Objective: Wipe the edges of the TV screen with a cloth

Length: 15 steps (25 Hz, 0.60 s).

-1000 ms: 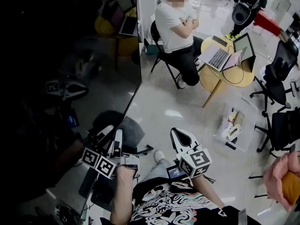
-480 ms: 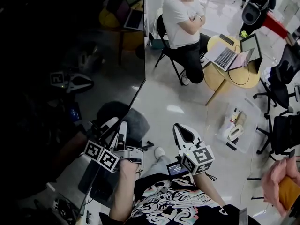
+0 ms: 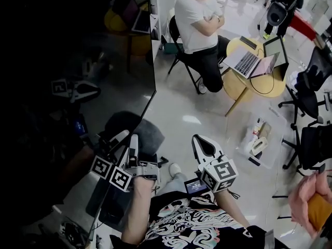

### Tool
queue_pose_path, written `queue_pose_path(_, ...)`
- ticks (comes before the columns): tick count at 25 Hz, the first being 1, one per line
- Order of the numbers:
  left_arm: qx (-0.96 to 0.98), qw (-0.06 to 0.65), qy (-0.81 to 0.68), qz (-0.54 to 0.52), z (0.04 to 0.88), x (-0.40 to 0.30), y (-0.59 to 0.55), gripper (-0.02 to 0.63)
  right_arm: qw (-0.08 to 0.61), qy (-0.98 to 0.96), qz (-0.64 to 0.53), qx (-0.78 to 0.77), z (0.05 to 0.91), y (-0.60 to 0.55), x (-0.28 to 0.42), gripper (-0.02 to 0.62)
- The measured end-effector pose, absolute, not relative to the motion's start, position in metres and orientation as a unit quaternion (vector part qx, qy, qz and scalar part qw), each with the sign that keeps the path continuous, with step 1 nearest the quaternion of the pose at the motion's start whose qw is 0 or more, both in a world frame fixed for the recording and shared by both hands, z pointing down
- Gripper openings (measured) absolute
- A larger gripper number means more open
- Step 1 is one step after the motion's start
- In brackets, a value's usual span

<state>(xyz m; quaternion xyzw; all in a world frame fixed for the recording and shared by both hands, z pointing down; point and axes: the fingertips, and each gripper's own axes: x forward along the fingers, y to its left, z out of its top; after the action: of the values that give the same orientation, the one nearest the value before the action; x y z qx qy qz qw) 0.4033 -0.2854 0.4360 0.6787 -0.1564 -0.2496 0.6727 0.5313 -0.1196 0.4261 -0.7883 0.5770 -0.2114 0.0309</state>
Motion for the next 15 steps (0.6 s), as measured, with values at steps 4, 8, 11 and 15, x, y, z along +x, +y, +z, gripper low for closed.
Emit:
queue_pose_path(4,0.678,0.674,-0.154,-0.251,0.433,0.407,-0.286,0.138,0.032,0.579,-0.213,-0.786,0.425,-0.122,0.531,0.032)
queue_pose_path(8,0.676,0.676,-0.151,-0.252,0.431,0.410,-0.287,0.138,0.029,0.586,-0.212,-0.781,0.423,-0.129,0.529,0.032)
queue_pose_path(11,0.672,0.680,-0.153,-0.251,0.433,0.413,-0.288,0.139,0.028,0.593,-0.214,-0.776,0.422,-0.137,0.528,0.032)
queue_pose_path(15,0.671,0.680,-0.152,-0.254,0.431,0.418,-0.291,0.138,0.025,0.598,-0.207,-0.774,0.417,-0.143,0.532,0.032)
